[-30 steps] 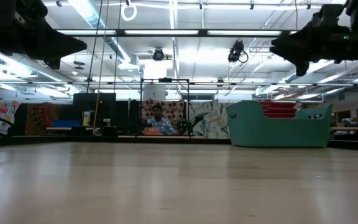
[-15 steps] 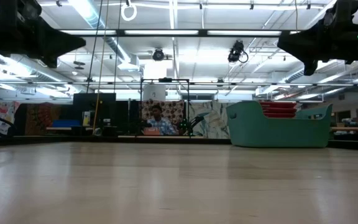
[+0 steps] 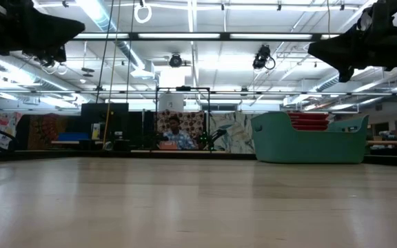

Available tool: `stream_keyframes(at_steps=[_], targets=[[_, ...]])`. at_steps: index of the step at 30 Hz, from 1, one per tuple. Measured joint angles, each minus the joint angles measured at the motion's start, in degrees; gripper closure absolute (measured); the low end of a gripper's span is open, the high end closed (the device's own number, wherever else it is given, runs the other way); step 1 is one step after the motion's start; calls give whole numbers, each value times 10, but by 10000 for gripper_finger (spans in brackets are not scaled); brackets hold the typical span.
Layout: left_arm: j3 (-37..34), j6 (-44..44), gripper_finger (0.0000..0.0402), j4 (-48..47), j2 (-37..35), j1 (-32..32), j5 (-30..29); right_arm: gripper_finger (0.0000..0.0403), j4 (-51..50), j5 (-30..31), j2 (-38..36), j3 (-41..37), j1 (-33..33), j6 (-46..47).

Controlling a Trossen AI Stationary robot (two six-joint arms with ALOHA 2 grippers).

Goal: Sort popcorn bags into baskets
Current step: Return to Home Position

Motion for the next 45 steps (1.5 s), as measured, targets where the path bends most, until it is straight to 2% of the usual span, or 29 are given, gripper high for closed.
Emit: stream_keyframes(at_steps=[6,45], targets=[[0,-3,369,-16,0,0,0,330,0,-2,0,0,0,-1],[-1,-3,370,-16,0,0,0,330,0,-3,0,0,0,-1]])
